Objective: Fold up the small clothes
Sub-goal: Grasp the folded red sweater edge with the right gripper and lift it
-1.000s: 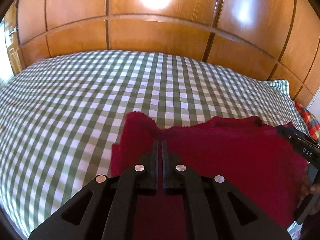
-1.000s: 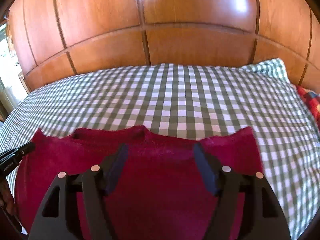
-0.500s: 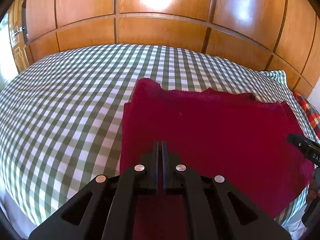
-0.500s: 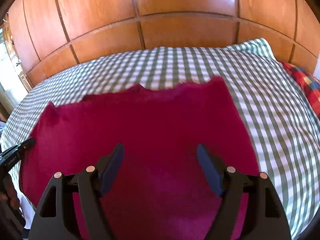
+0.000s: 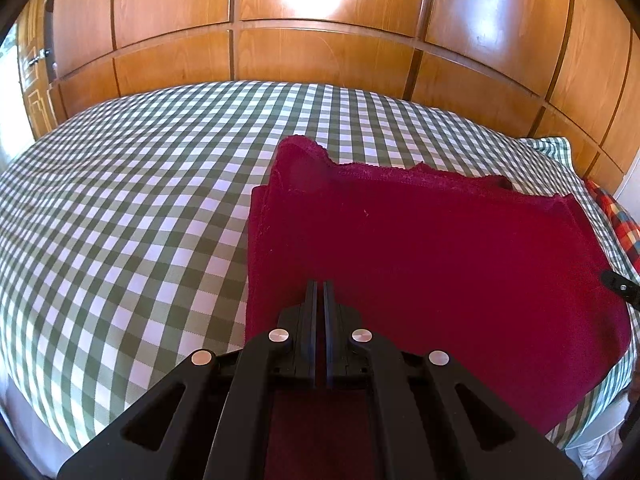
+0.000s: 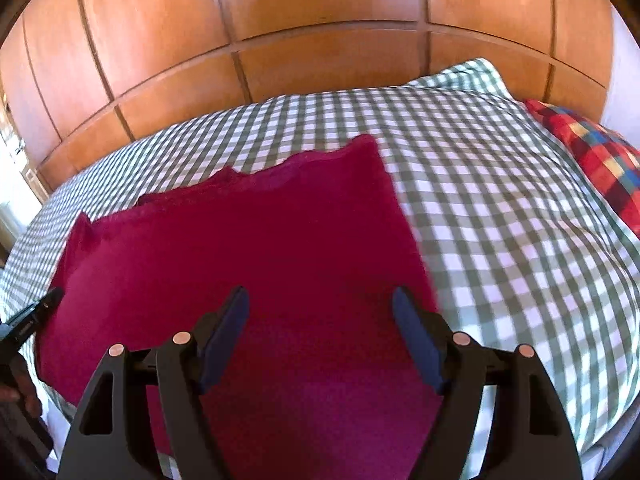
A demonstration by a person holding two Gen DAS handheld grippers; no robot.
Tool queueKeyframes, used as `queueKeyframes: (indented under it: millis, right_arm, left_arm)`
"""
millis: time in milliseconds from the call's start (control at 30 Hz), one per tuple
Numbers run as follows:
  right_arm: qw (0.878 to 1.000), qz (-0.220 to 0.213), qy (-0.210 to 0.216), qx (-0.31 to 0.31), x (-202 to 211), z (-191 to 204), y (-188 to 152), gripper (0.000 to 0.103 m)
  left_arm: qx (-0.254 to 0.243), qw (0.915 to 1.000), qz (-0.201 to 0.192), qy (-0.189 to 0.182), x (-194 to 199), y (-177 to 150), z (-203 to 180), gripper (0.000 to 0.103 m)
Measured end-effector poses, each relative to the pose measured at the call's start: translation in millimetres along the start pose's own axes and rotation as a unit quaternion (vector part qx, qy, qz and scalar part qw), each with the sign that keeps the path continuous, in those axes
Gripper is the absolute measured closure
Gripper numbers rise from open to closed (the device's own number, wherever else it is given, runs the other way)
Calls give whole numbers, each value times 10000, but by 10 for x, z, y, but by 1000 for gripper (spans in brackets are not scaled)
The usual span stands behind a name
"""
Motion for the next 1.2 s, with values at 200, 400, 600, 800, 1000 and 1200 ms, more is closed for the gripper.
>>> queueKeyframes:
  millis: [200,400,600,800,1000,1200]
  right_arm:
    - [9995,170,-150,-219,191,-286,-220,43]
    - [9989,425,-61,-192,153,-349,-474,79]
    - [9981,548,134,-266,82,-437,-505,74]
    - [9895,338,955,-1026,231,-646,-221,30]
    - [9669,586,1823,-1686,-178,-770,80,25]
    - [9550,1080,2360,-1435,-467,-626,88,30]
  left_arm:
    - [9,10000,-29,-4,9,-19,2,102]
    - [-37,10000,-33,-3,-16,-34,-3,102]
    - [-93,9999,-66,-41,-50,-69,-7,102]
    - [104,9984,-317,-462,198,29,-31,102]
    - [-197,9925,-403,-1139,386,41,-327,102]
    - [-383,9870,-98,-1559,297,-33,-554,102]
Point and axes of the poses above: each gripper's, at about its wrist camera, not at the fingertips, and x roughly against the way its jaws point, z to its left, y to its top, the point moved 7 cm from there along -x, roughly the way its jaws point, and after that the axes turned 2 degrees about -z, right-handed, at the moved point
